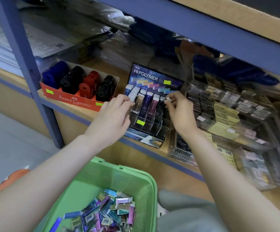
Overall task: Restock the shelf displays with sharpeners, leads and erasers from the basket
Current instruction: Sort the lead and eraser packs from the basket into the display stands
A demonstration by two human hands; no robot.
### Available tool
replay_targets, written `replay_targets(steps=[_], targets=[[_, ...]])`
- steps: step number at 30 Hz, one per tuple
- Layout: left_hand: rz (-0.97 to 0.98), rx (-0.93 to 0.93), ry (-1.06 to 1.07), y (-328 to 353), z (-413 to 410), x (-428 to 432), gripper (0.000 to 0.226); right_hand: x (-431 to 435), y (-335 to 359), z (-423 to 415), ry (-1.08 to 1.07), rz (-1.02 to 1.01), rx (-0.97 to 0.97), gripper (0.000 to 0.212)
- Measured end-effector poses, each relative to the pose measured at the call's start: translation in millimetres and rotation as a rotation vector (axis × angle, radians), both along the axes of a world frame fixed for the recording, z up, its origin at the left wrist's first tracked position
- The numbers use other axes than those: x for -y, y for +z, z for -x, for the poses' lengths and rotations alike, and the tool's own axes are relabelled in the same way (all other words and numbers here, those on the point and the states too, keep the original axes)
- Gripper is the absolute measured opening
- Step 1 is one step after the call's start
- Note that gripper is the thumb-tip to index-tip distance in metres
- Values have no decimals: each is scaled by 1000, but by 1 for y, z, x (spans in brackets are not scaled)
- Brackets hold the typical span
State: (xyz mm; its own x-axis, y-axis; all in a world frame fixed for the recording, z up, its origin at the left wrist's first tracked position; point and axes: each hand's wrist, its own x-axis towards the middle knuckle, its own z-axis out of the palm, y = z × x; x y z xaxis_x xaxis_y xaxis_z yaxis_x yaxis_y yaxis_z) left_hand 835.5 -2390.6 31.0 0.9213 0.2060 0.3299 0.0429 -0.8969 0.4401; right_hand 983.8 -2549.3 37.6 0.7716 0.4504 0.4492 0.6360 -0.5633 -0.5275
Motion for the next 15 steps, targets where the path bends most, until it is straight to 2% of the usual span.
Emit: replay_targets(steps=[9, 15], targets=[[-24, 10, -14, 2, -6, -1, 47, -9, 15, -25, 45, 377, -17, 15], [-83, 10, -39, 0, -7, -4, 50, -7, 8, -18, 24, 370, 104, 20]])
